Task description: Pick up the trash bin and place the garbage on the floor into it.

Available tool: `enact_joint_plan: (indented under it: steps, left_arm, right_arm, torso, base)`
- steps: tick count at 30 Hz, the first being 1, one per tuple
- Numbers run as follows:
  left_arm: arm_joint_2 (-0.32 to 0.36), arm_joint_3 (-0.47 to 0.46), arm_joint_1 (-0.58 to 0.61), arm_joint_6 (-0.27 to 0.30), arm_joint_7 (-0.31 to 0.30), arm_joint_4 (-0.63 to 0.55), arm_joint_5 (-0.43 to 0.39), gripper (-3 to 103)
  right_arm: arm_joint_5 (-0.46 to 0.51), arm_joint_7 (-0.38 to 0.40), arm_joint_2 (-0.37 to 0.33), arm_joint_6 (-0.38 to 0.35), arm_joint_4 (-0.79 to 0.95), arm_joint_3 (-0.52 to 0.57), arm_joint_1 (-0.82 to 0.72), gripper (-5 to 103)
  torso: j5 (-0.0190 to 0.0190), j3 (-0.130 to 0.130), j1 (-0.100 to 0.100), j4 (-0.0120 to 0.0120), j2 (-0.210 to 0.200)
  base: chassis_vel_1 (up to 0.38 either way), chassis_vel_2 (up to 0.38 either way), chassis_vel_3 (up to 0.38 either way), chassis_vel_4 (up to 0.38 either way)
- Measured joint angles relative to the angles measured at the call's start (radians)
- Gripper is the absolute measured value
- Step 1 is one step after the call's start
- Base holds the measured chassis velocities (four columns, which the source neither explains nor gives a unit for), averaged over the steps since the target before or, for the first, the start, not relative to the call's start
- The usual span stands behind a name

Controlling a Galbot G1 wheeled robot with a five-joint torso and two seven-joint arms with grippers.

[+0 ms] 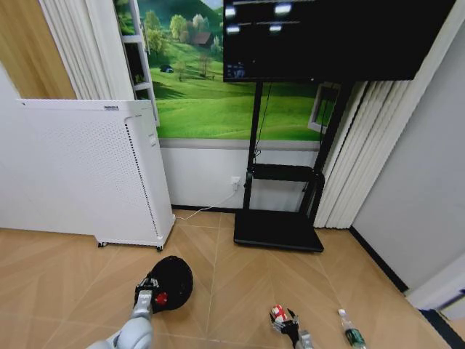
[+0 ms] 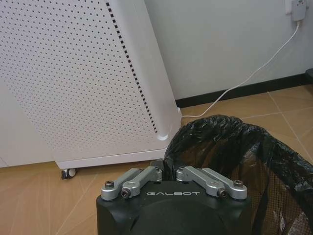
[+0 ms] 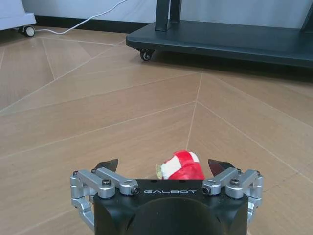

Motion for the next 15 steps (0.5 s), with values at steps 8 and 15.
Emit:
enact_joint_plan:
  steps: [8, 15]
  left_arm:
    - [0.01, -0.042, 0.034, -0.002, 0.001, -0.026, 0.007, 7]
    - [0.01, -0.064, 0.057, -0.007, 0.005, -0.038, 0.014, 7]
  right_arm:
    - [0.031, -0.022, 0.022, -0.021, -0.05, 0.012, 0.027, 100]
    - [0.024, -0.024, 0.025, -0.021, -0.083, 0.017, 0.05, 100]
  torso:
    - [0.0, 0.0, 0.0, -0.0002, 0.0]
    - [-0.0001, 0.0, 0.0, 0.0, 0.0]
  base:
    - [0.0, 0.0, 0.0, 0.0]
    - [0.0, 0.0, 0.0, 0.0]
